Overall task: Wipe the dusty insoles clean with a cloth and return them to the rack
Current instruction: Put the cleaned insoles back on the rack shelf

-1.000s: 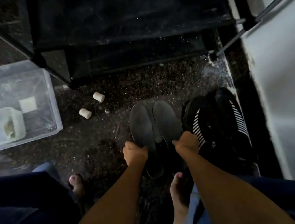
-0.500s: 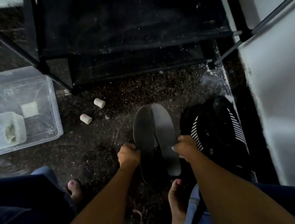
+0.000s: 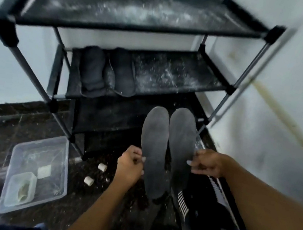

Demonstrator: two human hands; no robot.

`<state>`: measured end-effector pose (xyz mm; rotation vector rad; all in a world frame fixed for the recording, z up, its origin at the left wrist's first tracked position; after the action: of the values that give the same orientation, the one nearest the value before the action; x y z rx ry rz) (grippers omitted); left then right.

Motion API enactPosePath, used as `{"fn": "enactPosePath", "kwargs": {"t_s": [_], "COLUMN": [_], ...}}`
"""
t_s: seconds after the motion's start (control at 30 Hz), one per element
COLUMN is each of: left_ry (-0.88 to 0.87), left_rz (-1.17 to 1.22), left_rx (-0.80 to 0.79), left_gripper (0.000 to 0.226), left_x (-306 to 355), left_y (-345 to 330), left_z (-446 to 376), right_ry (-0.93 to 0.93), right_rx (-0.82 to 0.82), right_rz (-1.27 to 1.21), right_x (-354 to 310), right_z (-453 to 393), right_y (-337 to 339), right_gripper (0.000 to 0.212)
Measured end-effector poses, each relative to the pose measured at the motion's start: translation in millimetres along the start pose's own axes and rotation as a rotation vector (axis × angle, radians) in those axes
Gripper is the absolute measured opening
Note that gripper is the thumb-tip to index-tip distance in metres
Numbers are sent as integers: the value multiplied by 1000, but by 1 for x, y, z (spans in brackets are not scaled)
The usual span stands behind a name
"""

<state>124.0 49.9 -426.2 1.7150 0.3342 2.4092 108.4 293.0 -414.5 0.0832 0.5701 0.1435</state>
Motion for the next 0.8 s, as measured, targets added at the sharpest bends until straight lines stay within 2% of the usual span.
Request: {"fn": "enactPosePath", "kwargs": {"t_s": [0.13, 0.27, 0.4, 0.53, 0.73, 0.8], "left_ry": [-182, -247, -165, -85, -39, -29], "left_rz": [-9, 39, 81, 75, -8, -32], "left_rx": [5, 24, 32, 82, 107, 131], "left_gripper": [13, 7, 11, 16, 3, 13], "left_x": [81, 146, 183, 198, 201, 198], "left_y": [7, 13, 17, 17, 18, 18], "left_z": [-12, -41, -86, -131, -169, -174], "right_ry": [123, 213, 301, 390, 505, 540], "right_rx": [-56, -9, 14, 170, 302, 354], "right_rz": [-11, -29, 1, -1, 15, 56], "right_x": [-63, -118, -165, -206, -242, -249], "right_z": [38, 57, 43, 16, -10, -21], "right_y": [27, 41, 46, 49, 36, 36], "right_gripper": [21, 23, 26, 21, 10, 15]}}
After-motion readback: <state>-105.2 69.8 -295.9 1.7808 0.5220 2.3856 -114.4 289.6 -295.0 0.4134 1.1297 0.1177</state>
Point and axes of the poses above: each hand's wrist, its own z-axis away from the middle knuckle, its own y-axis out of the back of the hand, x = y × z, the point moved 4 cm from there along -z, towards the middle knuckle, and after that the axes turned 3 degrees about -y, right-handed, at the moved point
